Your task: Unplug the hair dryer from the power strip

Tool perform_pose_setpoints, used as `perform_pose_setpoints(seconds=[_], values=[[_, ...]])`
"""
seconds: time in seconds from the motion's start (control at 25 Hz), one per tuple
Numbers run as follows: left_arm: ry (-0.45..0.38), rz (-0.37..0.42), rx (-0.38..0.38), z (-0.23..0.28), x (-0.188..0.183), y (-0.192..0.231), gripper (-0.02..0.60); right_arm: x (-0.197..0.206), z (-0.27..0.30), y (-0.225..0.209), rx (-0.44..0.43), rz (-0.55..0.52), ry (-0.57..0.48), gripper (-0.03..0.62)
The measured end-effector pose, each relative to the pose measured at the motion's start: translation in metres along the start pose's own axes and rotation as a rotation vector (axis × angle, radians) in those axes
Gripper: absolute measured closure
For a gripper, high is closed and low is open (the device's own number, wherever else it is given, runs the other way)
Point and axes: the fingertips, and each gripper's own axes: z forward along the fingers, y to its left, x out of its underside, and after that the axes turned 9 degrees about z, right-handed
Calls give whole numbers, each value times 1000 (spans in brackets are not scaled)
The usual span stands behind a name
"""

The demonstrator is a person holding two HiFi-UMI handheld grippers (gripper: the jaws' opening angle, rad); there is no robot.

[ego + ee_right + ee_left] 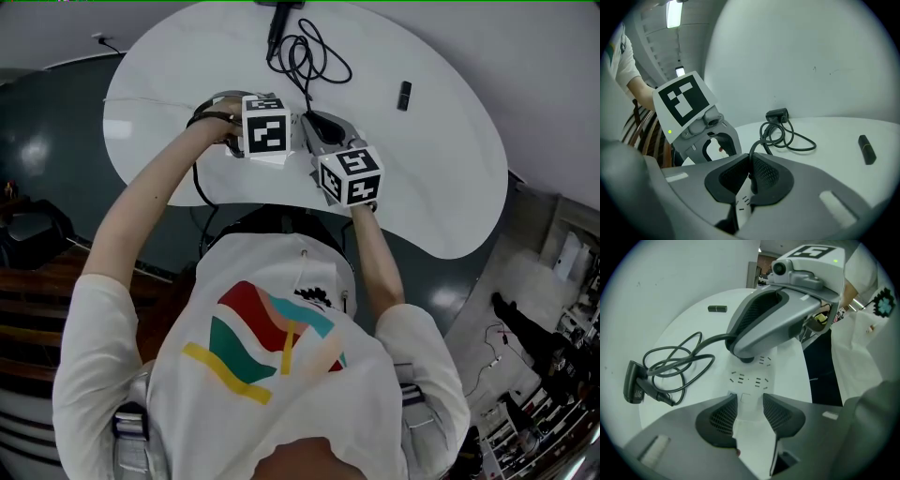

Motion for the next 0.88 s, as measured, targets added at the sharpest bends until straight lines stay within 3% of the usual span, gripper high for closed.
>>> perform_pose_setpoints(seconds=[0.08,0.16,0.24,0.28,0.36,0.52,0.88], values=[[35,7,14,0,0,1,408,0,-1,1,-7,11,-6,554],[66,20,29,3,-2,-1,411,-26,-14,12,-90,100,-128,554],[74,32,22,4,-1,-1,417,-104,-36,33,-186,134,-360,554],[71,29,15,3,1,0,418,-142,-40,39,-174,49,-424,553],[55,11,6,3,3,-2,417,-182,-40,40,-133,-92,-437,551],[8,-8,-14,3,2,-1,416,-184,-54,27,-156,-17,-437,551],[5,-4,-24,2,0,-1,415,-168,-58,29,-125,-25,-398,551]])
